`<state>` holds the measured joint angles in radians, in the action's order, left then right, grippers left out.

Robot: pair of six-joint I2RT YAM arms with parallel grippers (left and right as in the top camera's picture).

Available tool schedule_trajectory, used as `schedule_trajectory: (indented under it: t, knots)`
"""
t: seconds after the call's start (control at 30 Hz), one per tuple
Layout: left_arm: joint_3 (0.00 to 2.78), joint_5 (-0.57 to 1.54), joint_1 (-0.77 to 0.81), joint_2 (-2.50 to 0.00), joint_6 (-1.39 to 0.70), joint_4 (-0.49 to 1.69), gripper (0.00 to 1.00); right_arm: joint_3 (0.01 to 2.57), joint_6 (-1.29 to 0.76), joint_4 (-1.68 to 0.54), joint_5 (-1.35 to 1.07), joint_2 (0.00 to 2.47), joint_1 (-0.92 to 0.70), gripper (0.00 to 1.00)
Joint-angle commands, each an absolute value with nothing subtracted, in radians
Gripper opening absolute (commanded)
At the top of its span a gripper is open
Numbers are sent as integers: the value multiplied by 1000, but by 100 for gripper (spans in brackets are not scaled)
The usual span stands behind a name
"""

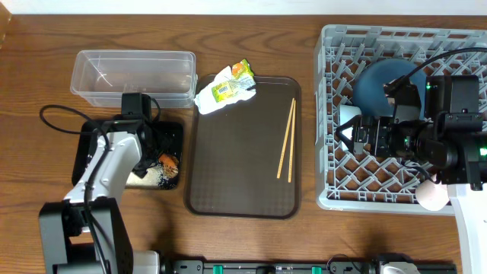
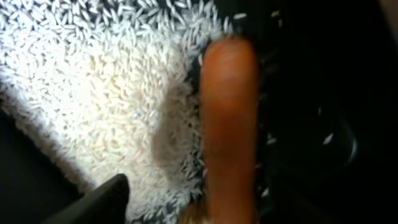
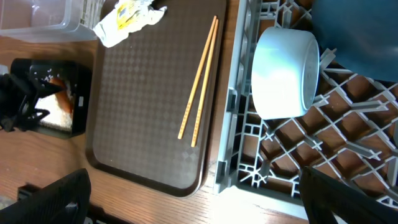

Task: Sort waste into correct bins and load items into the dishwasher rack
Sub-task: 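Drop the carrot onto the black tray with the left gripper, then grasp the yellow-green snack wrapper with the left gripper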

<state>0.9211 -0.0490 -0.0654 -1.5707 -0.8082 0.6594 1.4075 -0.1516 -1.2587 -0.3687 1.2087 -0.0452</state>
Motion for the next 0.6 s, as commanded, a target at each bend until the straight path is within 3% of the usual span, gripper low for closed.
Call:
schedule_trajectory:
  t: [0.0,0.23,0.47,0.57]
  knots:
    - [987,-38,-69,-1508,-757,691,77,1411,-144,-1254,-369,1210,-54,99]
    - [1091,51,14,-1384,-500,686,77,1411,-140,-1244,-361,1210,-54,99]
    - [1097,120,261,-1408,-38,341,71,1411,-141,-1245,-289,1210,-54,99]
    - [1097,102,325,-1484,54,201,71,1411,-141,-1250,-290,1210,-54,99]
